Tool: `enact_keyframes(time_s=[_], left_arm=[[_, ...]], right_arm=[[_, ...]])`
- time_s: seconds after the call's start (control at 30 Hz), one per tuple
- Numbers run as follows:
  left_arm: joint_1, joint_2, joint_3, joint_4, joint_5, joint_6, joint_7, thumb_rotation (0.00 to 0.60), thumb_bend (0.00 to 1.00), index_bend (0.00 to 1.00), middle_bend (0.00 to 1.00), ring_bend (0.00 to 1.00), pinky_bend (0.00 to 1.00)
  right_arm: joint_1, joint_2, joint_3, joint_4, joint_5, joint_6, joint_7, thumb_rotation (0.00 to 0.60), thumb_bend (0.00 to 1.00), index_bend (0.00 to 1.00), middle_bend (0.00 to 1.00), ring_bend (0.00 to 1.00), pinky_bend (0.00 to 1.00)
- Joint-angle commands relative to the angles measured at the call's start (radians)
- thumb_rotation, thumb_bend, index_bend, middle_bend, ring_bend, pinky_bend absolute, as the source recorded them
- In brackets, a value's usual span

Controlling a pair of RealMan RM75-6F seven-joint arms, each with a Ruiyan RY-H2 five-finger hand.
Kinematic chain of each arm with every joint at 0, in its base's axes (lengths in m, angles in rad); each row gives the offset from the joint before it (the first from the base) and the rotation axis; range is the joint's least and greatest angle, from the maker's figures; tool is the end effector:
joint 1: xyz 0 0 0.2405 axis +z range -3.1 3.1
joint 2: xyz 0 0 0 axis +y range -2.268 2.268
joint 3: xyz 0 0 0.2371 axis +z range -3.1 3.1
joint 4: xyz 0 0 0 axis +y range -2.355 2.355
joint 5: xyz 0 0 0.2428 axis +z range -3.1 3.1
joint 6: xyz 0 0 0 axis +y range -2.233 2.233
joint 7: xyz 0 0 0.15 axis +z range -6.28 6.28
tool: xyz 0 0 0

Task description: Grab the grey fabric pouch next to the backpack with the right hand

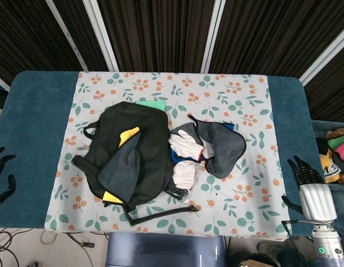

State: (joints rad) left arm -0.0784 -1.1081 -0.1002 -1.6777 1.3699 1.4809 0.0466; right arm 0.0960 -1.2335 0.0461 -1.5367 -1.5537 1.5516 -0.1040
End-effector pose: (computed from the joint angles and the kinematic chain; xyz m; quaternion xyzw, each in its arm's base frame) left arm -0.3078 0.1962 0.1308 -0.5440 -0.4093 -0.3818 0.6251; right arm -0.2960 -0.1904 0.0977 0.6093 -0.3359 0.4009 0.5959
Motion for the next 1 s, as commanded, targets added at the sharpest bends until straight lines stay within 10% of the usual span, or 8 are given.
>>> enact_keyframes(time_s=[0.03, 0.57, 1.0], left_arm=[[0.000, -0.001, 0.000, 0.001, 0.000, 0.001, 0.001, 0.600, 0.59, 0.21, 0.07, 0.12, 0.02], [0.001, -0.004, 0.001, -0.001, -0.013, -0.012, -0.016, 0.600, 0.59, 0.21, 0.07, 0.12, 0.02], [-0.003, 0.001, -0.003, -0.015, -0.034, -0.028, -0.017, 0.600, 0.59, 0.21, 0.07, 0.12, 0.02]], right_arm=[[0.000, -0.001, 0.000, 0.000, 0.000, -0.004, -0.004, 0.600, 0.22, 0.03, 0.05, 0.11, 0.22], [0.170, 0.091, 0.039, -0.057, -0.009, -0.251, 0.103, 0.600, 0.22, 0.03, 0.06, 0.11, 0.22], [0.486, 0.006, 0.189, -0.050, 0.350, -0.669, -0.179, 0.600, 0.22, 0.03, 0.06, 0.10, 0.22]])
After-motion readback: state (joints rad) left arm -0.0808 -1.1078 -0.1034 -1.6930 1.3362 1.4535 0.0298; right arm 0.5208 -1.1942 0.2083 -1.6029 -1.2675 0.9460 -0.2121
